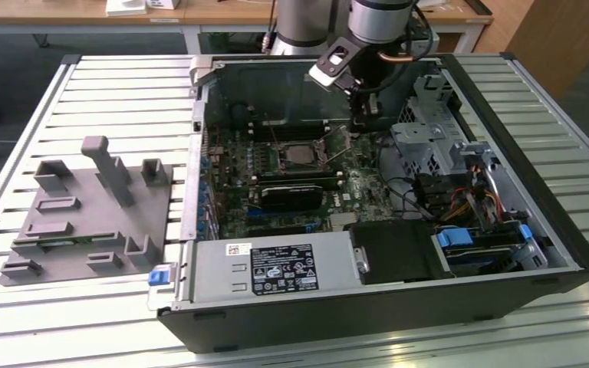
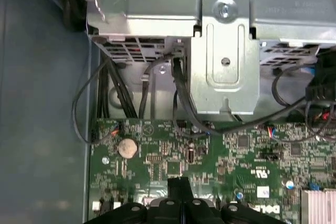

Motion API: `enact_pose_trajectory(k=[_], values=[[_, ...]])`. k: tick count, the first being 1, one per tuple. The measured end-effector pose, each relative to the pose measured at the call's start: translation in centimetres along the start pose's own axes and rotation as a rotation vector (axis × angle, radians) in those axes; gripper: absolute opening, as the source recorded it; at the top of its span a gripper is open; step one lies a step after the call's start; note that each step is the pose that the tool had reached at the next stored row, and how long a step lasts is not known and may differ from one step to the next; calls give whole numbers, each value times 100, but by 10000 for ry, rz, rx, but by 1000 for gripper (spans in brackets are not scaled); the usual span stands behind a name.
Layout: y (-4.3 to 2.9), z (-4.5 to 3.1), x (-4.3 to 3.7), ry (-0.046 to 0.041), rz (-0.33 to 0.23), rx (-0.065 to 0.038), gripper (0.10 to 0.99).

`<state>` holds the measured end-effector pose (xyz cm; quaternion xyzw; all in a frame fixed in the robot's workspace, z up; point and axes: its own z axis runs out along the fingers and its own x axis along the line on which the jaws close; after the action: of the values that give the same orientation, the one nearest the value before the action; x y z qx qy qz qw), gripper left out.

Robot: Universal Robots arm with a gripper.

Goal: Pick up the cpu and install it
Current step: 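Close the cpu cover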

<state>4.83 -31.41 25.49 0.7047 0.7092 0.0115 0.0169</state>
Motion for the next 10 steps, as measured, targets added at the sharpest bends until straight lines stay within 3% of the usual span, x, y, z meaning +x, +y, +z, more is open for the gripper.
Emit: enact_pose_trajectory(k=[5,10], values=[[80,20,0,1,0,0,106],[97,78,1,1,0,4,106]])
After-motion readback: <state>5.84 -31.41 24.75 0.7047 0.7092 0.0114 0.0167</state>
